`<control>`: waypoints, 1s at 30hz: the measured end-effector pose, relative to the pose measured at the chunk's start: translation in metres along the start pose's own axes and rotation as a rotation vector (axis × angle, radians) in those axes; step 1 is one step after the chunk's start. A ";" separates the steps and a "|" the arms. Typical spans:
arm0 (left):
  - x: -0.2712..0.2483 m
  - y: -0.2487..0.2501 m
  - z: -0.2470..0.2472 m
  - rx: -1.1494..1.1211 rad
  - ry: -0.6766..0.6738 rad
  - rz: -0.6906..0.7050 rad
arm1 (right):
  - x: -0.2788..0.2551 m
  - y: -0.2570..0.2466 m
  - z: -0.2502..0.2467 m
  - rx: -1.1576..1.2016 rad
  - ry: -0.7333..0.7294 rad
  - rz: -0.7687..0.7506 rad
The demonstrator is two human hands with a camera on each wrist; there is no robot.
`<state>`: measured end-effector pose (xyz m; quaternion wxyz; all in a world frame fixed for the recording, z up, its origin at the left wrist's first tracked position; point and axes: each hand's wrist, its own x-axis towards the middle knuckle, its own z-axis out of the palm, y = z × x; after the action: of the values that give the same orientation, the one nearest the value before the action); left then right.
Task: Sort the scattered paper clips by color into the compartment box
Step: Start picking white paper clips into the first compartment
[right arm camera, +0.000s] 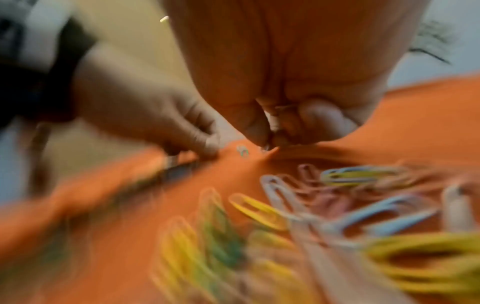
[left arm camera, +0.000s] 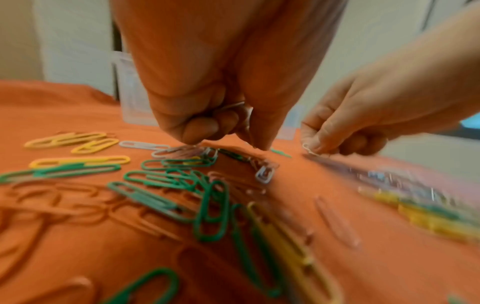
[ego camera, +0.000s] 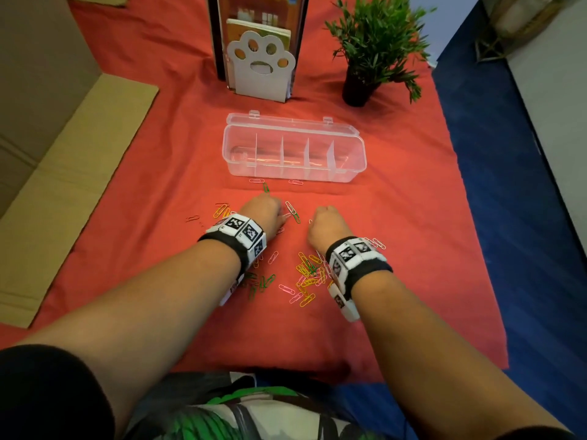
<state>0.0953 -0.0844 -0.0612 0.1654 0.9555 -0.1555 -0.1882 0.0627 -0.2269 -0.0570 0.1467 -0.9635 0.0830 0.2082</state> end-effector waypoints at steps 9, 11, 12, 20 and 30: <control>-0.029 -0.033 -0.015 -1.124 -0.093 -0.244 | 0.002 -0.005 -0.019 1.436 -0.218 0.172; -0.038 -0.032 -0.021 -1.268 -0.146 -0.325 | 0.006 -0.012 -0.019 1.586 -0.237 0.262; -0.042 -0.032 -0.023 -1.332 -0.165 -0.362 | 0.009 -0.017 -0.019 1.559 -0.223 0.299; -0.047 -0.026 -0.017 -1.285 -0.093 -0.539 | 0.027 -0.041 0.002 0.082 0.069 -0.006; -0.044 -0.021 0.007 -0.102 0.045 -0.064 | 0.019 -0.008 -0.010 0.626 0.009 0.079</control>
<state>0.0589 -0.0519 -0.0614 0.2113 0.9543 -0.1115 -0.1794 0.0853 -0.2244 -0.0547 0.4277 -0.8683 0.1813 0.1739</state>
